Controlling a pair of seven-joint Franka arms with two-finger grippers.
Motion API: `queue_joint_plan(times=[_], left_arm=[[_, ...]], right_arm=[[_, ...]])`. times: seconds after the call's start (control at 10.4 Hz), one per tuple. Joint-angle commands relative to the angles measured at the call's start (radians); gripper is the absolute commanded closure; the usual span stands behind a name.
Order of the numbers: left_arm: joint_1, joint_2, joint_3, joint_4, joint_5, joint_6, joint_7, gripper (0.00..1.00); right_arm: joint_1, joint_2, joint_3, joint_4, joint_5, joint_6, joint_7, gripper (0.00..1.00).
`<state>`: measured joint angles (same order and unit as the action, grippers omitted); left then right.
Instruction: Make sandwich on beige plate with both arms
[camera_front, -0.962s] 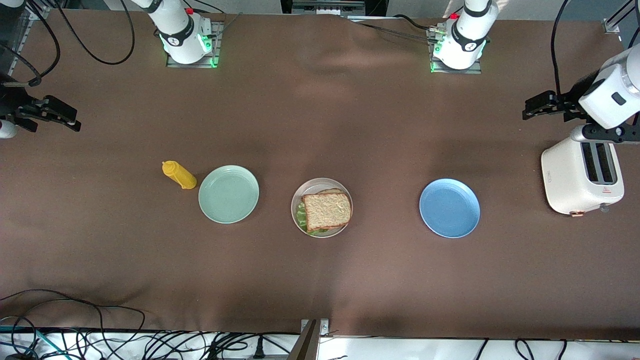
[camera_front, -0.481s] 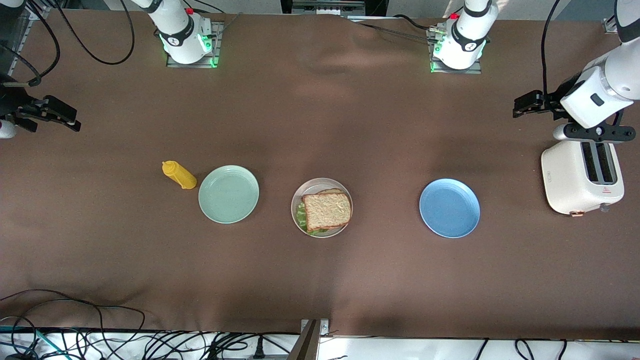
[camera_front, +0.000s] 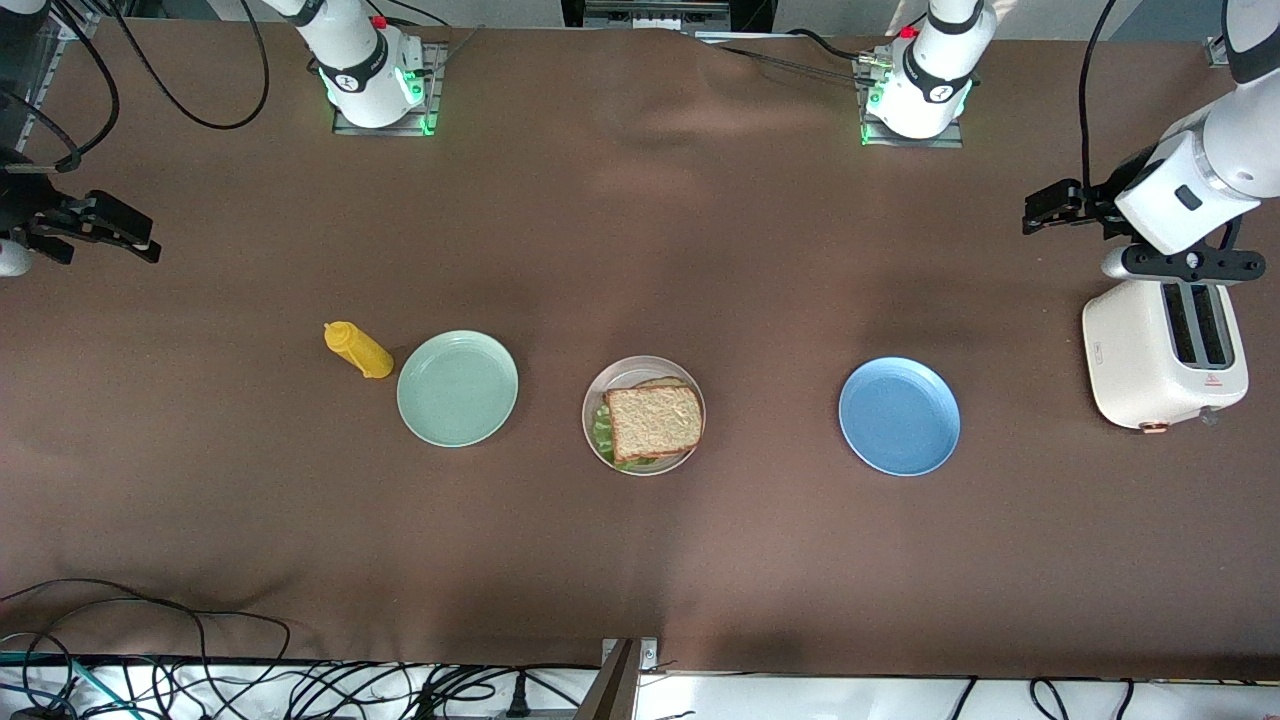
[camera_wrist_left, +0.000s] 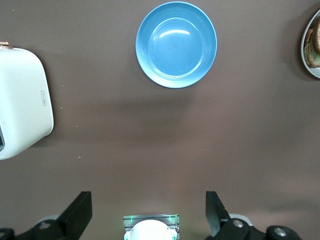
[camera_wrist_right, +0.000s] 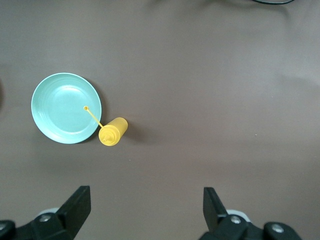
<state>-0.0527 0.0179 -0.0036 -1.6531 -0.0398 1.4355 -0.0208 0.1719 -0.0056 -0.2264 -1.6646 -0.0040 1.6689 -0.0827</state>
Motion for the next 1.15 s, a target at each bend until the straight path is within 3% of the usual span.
queue_joint_plan(times=[0.0, 1.06], left_arm=[[0.005, -0.023, -0.009, -0.028, 0.034, -0.001, -0.008, 0.0], [0.005, 0.008, -0.004, -0.034, 0.032, 0.005, -0.01, 0.0]], right_arm=[[-0.005, -0.004, 0.001, 0.014, 0.016, -0.014, 0.004, 0.0], [-0.002, -0.005, 0.012, 0.014, 0.007, -0.005, 0.003, 0.0]])
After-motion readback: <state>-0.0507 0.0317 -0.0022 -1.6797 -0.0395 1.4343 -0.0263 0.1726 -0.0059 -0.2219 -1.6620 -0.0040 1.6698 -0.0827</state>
